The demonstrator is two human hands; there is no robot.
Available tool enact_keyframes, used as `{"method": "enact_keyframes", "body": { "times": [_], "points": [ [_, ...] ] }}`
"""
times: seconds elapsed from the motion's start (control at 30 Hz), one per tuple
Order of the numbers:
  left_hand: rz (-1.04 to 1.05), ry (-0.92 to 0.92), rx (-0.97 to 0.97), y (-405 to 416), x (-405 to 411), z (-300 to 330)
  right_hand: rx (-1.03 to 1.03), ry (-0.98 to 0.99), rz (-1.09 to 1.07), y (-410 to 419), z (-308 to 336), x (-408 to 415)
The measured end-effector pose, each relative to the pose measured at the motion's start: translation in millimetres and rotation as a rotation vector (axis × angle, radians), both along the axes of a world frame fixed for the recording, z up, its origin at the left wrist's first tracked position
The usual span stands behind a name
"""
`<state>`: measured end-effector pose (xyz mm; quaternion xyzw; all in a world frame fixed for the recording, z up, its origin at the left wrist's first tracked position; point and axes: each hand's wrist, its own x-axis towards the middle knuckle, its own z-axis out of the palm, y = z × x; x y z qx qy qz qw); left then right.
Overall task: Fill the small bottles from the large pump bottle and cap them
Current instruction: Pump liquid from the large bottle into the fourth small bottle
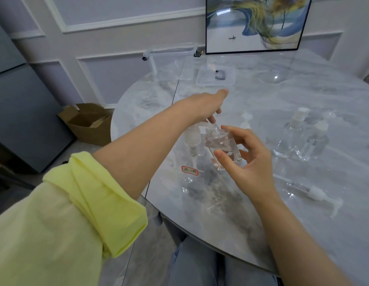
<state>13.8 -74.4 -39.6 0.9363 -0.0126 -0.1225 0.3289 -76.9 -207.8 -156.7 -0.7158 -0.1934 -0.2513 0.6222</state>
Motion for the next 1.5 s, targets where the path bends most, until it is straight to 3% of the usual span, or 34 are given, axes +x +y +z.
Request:
{"method": "enact_keyframes", "body": {
  "times": [0.57,0.87,1.07,1.37,1.5],
  "points": [
    [0.000,0.063,0.034,-1.9,-4.0,3.9,-0.008,-0.004,-0.005,-0.2,0.1,0.7],
    [0.060,0.045,-0.166,1.7,-3.3,17.7,-0.003,0.013,-0.005,1.3,3.1,-3.4],
    [0.193,0.031,-0.410,10.4,1.9,25.1,0.022,0.037,-0.012,1.2,2.9,-2.4],
    [0.194,0.100,-0.315,10.6,2.8,9.3,-0.014,0.027,-0.015,2.0,2.7,-2.9],
    [0.137,-0.001,-0.159,13.4,6.4,2.4,-0.021,0.017,-0.020,1.5,1.4,-2.2]
  ]
}}
